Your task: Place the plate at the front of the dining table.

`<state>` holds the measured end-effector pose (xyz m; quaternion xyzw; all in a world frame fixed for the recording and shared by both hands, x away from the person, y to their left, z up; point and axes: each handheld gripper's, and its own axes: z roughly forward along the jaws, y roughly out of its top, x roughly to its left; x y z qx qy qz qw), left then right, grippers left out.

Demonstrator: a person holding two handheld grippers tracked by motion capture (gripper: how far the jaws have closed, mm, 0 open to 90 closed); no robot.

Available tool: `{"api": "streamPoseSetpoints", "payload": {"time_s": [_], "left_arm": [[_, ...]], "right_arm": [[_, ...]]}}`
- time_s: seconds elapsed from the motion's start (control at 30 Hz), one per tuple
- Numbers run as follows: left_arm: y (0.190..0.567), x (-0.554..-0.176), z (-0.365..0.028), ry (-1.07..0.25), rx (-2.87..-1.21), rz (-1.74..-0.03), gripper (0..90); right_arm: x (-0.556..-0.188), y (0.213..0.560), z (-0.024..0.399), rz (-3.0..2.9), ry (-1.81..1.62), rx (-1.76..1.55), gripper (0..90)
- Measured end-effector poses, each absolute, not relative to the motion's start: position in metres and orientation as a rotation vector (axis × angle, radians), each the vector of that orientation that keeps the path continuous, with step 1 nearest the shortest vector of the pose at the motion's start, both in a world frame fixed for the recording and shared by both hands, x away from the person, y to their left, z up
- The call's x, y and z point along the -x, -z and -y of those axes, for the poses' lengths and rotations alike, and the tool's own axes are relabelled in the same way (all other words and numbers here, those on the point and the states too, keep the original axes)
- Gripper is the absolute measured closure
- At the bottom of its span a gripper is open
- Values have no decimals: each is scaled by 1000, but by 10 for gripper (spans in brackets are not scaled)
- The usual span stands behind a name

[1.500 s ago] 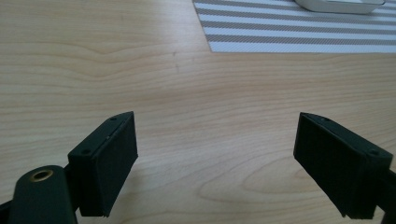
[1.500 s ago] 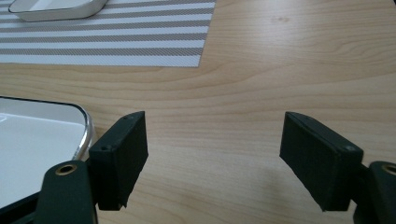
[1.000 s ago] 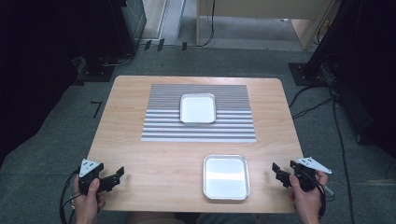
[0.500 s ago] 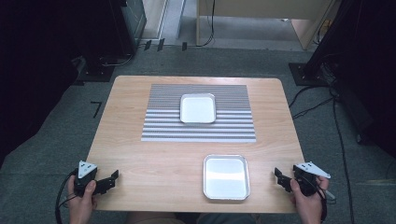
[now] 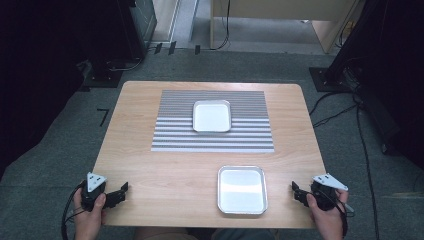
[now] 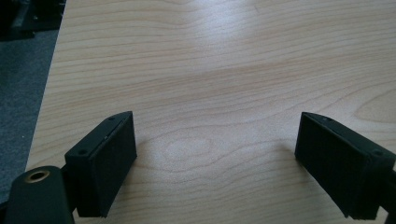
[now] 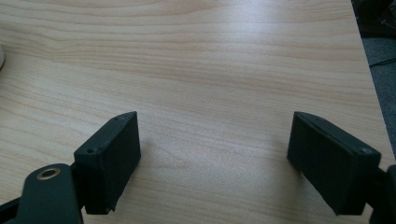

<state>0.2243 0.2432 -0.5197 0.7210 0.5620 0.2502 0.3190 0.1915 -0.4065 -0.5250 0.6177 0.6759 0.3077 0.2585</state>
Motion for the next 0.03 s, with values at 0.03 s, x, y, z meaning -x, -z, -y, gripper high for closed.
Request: {"api": "streamPoseSetpoints", "payload": {"time_s": [0.03], "left_arm": [[520, -224, -243, -657, -1896, -1477, 125]], "right_arm": [[-192, 525, 406, -1832, -834, -1674, 167]]}}
